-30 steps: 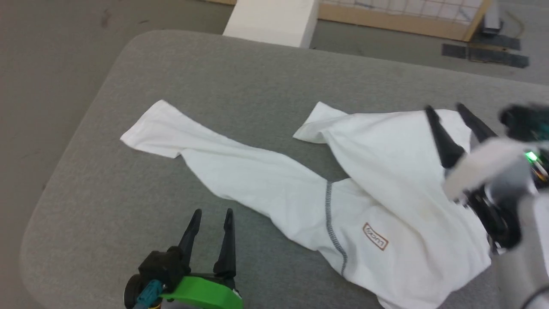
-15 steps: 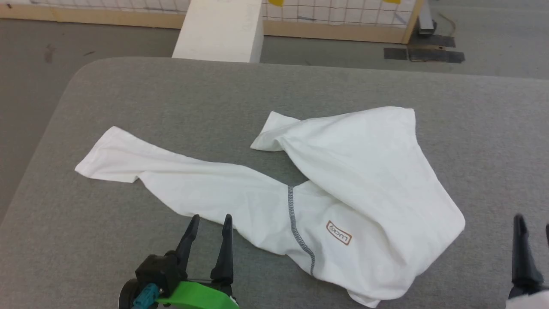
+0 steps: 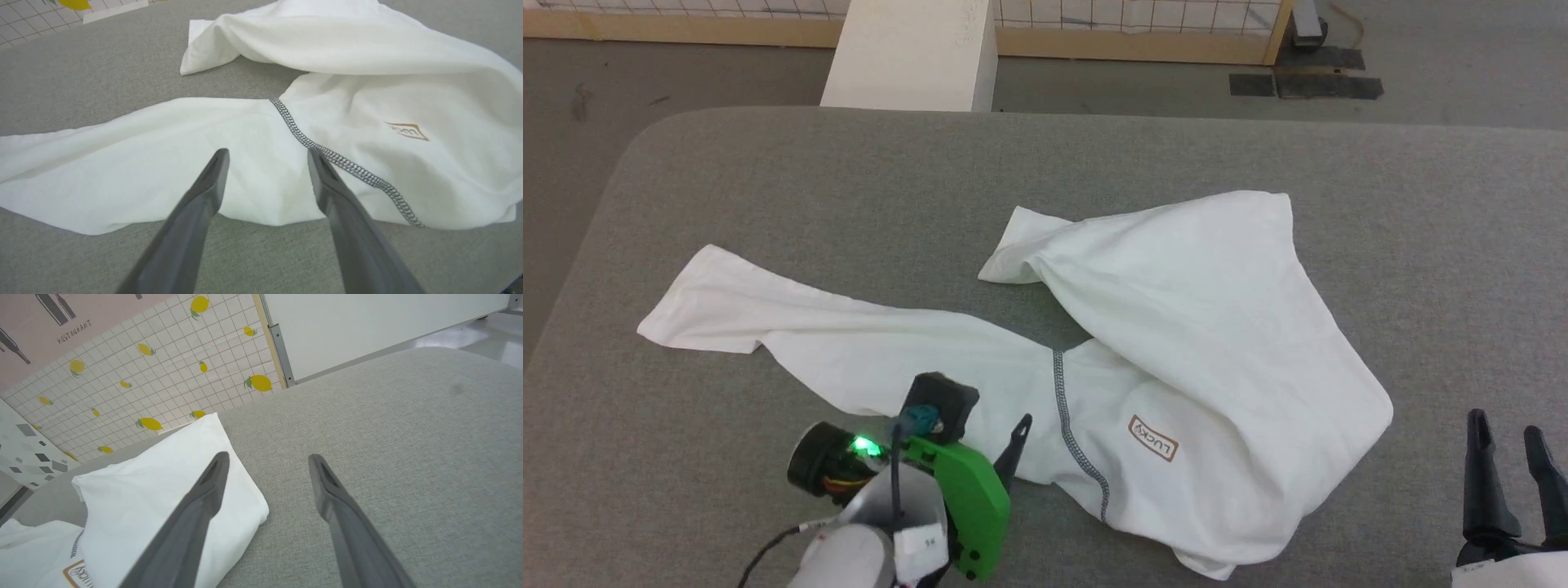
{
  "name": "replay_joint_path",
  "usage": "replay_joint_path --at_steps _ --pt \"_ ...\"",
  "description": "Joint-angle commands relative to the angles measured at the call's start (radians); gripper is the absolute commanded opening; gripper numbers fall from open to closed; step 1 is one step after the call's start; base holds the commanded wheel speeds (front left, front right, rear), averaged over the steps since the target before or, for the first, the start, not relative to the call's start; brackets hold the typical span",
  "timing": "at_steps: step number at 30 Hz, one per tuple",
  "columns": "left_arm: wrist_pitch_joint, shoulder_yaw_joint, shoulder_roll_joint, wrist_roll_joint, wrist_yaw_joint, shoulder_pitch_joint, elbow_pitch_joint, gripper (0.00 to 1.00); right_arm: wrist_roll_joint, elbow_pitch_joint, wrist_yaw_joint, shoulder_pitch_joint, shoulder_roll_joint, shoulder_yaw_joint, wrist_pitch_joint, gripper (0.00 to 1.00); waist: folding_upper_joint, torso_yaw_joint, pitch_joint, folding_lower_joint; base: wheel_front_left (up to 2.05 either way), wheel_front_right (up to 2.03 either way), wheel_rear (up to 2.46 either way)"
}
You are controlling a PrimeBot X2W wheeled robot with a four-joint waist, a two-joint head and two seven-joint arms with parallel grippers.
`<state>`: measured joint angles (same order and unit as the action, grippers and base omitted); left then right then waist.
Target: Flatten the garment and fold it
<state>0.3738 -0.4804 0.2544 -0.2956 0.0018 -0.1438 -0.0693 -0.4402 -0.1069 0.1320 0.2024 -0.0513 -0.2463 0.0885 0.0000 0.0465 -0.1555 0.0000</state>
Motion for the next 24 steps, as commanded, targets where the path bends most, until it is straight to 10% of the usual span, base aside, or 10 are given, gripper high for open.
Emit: replay_joint_path --at_steps 1,12,14,15,24 --pt "0.039 -0.007 0.01 0.011 -0.009 -0.038 0.02 1.0 -0.006 0.005 -0.001 -0.015 0.001 0.006 0.005 1.0 0.0 -0.002 -0.009 0.0 0.0 0.0 0.0" --pt "0.259 -0.069 0.016 0.01 -0.053 -0.161 0.288 0.98 -0.013 0.006 -0.001 -0.037 0.001 0.025 0.0 1.0 0.0 -0.028 -0.051 0.0 0.0 0.0 0.0" --pt "0.245 -0.065 -0.001 -0.008 -0.056 -0.163 0.316 0.19 -0.014 0.003 -0.001 -0.04 0.001 0.024 -0.001 1.0 0.0 -0.031 -0.055 0.0 0.0 0.0 0.0" --pt "0.24 -0.067 -0.006 -0.017 -0.061 -0.162 0.327 0.0 -0.016 0.002 -0.001 -0.041 0.001 0.023 -0.001 1.0 0.0 -0.031 -0.056 0.0 0.0 0.0 0.0" --pt "0.136 0.009 -0.055 -0.167 -0.086 -0.129 0.279 0.0 -0.017 -0.002 -0.001 -0.042 0.001 0.003 -0.003 1.0 0.0 -0.009 -0.035 0.0 0.0 0.0 0.0"
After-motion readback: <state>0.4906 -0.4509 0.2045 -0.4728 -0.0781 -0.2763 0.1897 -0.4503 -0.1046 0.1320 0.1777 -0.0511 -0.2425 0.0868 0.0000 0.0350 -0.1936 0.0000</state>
